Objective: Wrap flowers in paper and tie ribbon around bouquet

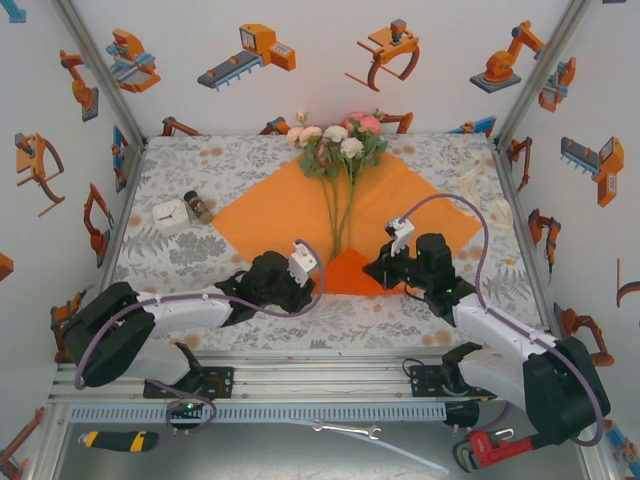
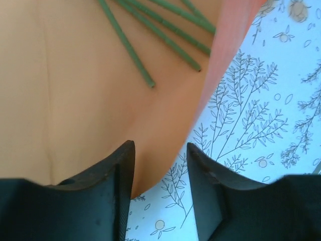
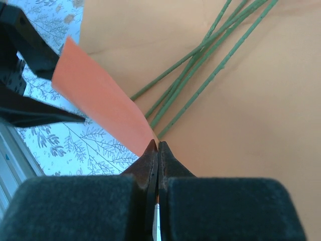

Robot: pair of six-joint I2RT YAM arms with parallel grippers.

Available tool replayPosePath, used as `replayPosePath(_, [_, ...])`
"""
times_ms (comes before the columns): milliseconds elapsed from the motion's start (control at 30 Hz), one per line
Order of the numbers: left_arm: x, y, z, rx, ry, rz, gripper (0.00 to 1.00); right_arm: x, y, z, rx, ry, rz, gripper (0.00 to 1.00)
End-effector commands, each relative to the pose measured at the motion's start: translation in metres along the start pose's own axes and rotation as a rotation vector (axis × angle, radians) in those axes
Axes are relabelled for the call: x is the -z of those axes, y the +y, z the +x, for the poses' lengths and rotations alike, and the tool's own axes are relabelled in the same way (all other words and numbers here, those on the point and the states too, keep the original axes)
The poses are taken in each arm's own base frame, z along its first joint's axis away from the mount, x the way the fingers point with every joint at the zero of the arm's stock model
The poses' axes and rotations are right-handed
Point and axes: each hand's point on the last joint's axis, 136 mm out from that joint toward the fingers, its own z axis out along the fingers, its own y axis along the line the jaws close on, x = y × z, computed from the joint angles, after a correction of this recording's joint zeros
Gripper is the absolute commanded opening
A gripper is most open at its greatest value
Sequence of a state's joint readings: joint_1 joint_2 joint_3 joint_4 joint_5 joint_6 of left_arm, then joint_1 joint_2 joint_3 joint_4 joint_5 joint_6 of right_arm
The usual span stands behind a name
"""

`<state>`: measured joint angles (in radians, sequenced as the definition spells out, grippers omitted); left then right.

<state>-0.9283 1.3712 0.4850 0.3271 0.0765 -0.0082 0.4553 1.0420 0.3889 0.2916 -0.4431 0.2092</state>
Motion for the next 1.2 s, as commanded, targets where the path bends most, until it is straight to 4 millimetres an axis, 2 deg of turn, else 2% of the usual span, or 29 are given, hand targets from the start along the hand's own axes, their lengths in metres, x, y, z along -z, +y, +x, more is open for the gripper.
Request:
replayPosePath(0, [0.005,0.003,-0.006,0.022,-0.032,-0.016,0.28,0.004,0.004,-0.021,0.023,-0.047,0.005,0.00])
replayPosePath(100, [0.015,-0.004,-0.012,0.092,-0.059,0.021,0.19,0.008,0.009,-0.017,0.020,-0.034,-0.011,0.00])
replayPosePath(200, [0.022,-0.018,-0.007,0.140,-0.042,0.077,0.07,0.015,0.019,-0.013,0.008,-0.012,-0.050,0.00])
replayPosePath(400, [0.026,-0.036,0.003,0.186,-0.031,0.091,0.06,0.032,0.032,-0.010,-0.014,-0.020,-0.089,0.00])
replayPosePath(533, [0.023,-0.031,-0.007,0.220,-0.069,0.053,0.12,0.036,0.022,-0.016,-0.001,-0.048,-0.012,0.00])
replayPosePath(600, [0.019,-0.022,-0.014,0.239,-0.082,0.006,0.23,0.034,0.013,-0.020,0.016,-0.052,0.037,0.00])
replayPosePath(767, [0.005,0.000,-0.015,0.249,-0.069,-0.124,0.41,0.018,-0.012,-0.016,0.046,-0.019,0.132,0.01])
replayPosePath(800, [0.002,0.002,-0.015,0.251,-0.066,-0.139,0.44,0.013,-0.019,-0.013,0.043,-0.007,0.159,0.07])
replayPosePath(867, [-0.003,0.006,-0.015,0.251,-0.059,-0.159,0.51,0.006,-0.031,-0.009,0.033,0.012,0.203,0.11])
replayPosePath(933, [-0.007,0.009,-0.012,0.255,-0.052,-0.183,0.52,0.002,-0.042,-0.006,0.025,0.021,0.249,0.17])
replayPosePath(1000, [-0.009,0.016,-0.008,0.262,-0.045,-0.220,0.54,0.000,-0.057,-0.002,0.010,0.030,0.321,0.35])
replayPosePath(1167, [-0.011,0.028,0.001,0.294,-0.025,-0.278,0.60,-0.001,-0.078,0.007,-0.023,0.063,0.429,0.54])
